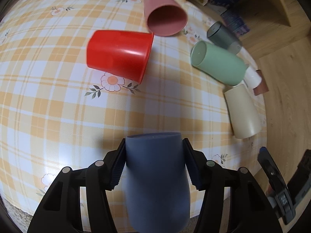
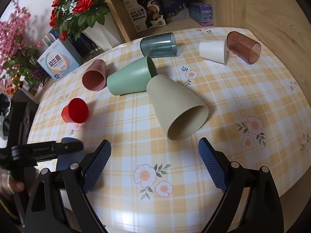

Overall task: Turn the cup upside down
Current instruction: 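Lift the blue cup with the left gripper and turn its base upward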

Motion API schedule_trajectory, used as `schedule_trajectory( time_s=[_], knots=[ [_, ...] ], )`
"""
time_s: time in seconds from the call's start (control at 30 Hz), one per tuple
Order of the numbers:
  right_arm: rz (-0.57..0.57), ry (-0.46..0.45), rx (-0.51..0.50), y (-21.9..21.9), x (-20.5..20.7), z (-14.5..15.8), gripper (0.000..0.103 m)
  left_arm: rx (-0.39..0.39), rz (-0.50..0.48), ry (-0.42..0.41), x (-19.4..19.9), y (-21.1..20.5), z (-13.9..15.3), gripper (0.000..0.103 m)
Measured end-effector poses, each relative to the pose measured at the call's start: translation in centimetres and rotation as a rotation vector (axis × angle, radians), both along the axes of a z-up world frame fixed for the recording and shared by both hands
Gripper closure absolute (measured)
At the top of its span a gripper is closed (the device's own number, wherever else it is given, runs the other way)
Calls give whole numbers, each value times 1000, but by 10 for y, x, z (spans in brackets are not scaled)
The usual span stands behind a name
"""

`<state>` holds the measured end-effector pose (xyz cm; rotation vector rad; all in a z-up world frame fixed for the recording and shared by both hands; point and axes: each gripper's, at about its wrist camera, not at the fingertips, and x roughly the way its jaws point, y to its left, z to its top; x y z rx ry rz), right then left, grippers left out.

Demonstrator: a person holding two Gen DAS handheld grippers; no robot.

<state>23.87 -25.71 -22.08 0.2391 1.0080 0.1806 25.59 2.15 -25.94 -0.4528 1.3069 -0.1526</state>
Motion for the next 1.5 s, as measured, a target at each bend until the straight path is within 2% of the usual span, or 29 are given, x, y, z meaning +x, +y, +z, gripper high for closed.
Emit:
schedule_trajectory(
  time_s=[0.4, 0.63, 0.8, 1.03, 1.33, 1.5],
  knots=[
    [18, 10, 2, 8, -2, 0, 15, -30, -19, -143, -65, 18, 35, 49],
    [42, 9, -9, 18, -4, 2, 15, 56, -28, -261, -85, 31, 60, 50],
    [46, 14, -12, 21, -5, 2, 15, 119, 6, -284, -85, 50, 62, 50],
    [49, 18, -20, 23, -6, 2, 15, 158, 78, -290, -81, 81, 67, 50],
    [51, 33, -13, 24, -6, -2, 15, 235, 180, -255, -79, 126, 71, 50],
    [42, 43, -12, 22, -6, -5, 15, 263, 187, -235, -78, 130, 64, 50]
  ],
)
